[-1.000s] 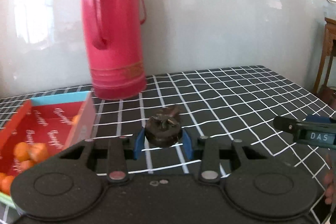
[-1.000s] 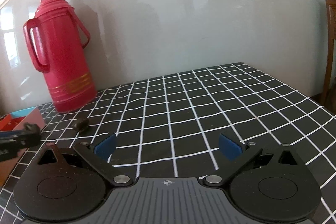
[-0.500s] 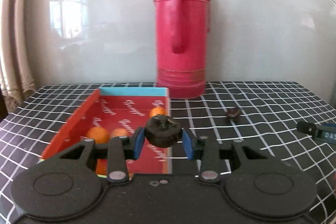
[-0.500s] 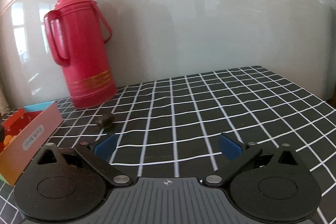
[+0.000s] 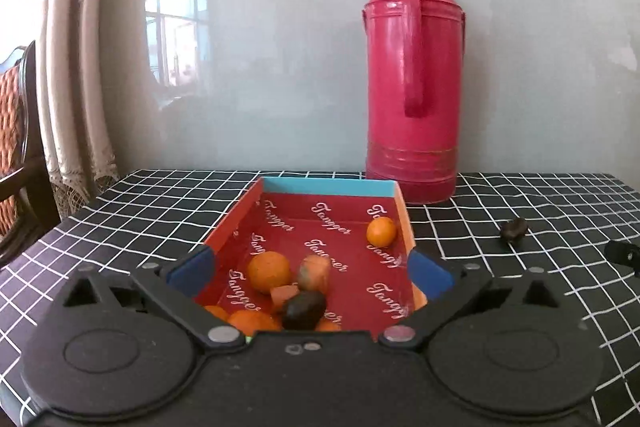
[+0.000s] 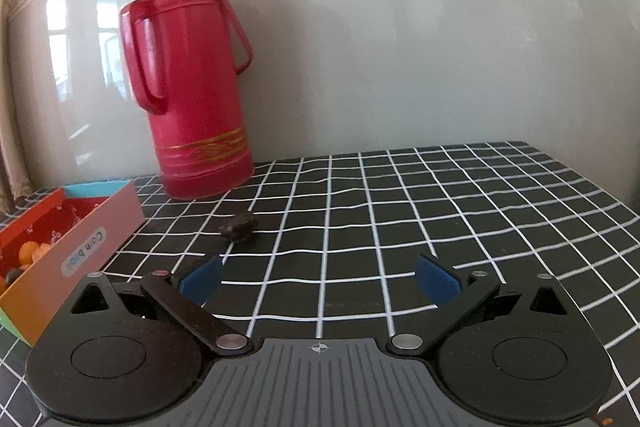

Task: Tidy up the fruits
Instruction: 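Reach the right gripper to the last brown piece and close on it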

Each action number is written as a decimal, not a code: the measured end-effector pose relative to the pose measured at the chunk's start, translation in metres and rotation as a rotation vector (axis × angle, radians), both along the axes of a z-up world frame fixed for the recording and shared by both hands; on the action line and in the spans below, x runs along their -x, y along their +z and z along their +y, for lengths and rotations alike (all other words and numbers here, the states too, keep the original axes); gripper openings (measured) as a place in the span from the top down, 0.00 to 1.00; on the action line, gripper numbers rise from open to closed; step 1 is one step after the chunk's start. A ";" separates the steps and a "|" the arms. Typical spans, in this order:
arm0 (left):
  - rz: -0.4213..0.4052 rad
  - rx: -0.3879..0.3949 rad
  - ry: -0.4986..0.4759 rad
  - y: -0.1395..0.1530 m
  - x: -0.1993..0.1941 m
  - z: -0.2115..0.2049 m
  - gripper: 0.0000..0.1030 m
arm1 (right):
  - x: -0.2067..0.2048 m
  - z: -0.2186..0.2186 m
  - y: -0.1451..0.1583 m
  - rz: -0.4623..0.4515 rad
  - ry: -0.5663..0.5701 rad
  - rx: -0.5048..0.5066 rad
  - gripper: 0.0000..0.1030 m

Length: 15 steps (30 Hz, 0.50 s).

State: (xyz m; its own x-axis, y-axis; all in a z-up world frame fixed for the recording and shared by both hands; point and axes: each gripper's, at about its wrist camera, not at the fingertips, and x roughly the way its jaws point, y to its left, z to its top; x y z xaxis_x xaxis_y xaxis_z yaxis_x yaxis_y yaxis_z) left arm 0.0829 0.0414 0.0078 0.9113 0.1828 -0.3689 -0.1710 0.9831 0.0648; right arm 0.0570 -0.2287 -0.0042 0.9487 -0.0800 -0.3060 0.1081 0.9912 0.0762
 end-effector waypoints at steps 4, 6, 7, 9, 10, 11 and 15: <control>0.005 -0.016 0.049 -0.006 -0.001 0.009 0.06 | -0.010 0.017 0.003 -0.006 0.022 0.089 0.01; 0.014 0.012 0.062 -0.007 -0.003 0.018 0.06 | -0.018 0.025 0.005 -0.012 0.037 0.119 0.02; 0.010 0.025 0.069 -0.007 -0.001 0.024 0.06 | -0.022 0.030 0.006 -0.016 0.044 0.130 0.02; 0.011 0.035 0.091 -0.007 0.001 0.034 0.06 | -0.030 0.038 0.007 -0.016 0.053 0.150 0.02; 0.014 0.039 0.104 -0.008 0.001 0.039 0.06 | -0.034 0.041 0.007 -0.013 0.058 0.152 0.02; 0.017 0.045 0.118 -0.009 0.001 0.046 0.06 | -0.039 0.043 0.006 -0.010 0.060 0.152 0.02; 0.021 0.083 0.166 -0.009 0.005 0.072 0.06 | -0.058 0.054 0.004 0.003 0.074 0.161 0.02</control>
State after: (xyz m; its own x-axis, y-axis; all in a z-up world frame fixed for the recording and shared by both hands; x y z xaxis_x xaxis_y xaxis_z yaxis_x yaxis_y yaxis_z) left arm 0.0778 0.1131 -0.0016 0.8629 0.2988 -0.4076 -0.3313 0.9435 -0.0097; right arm 0.1148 -0.1745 0.0001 0.9530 -0.0583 -0.2974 0.0345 0.9958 -0.0847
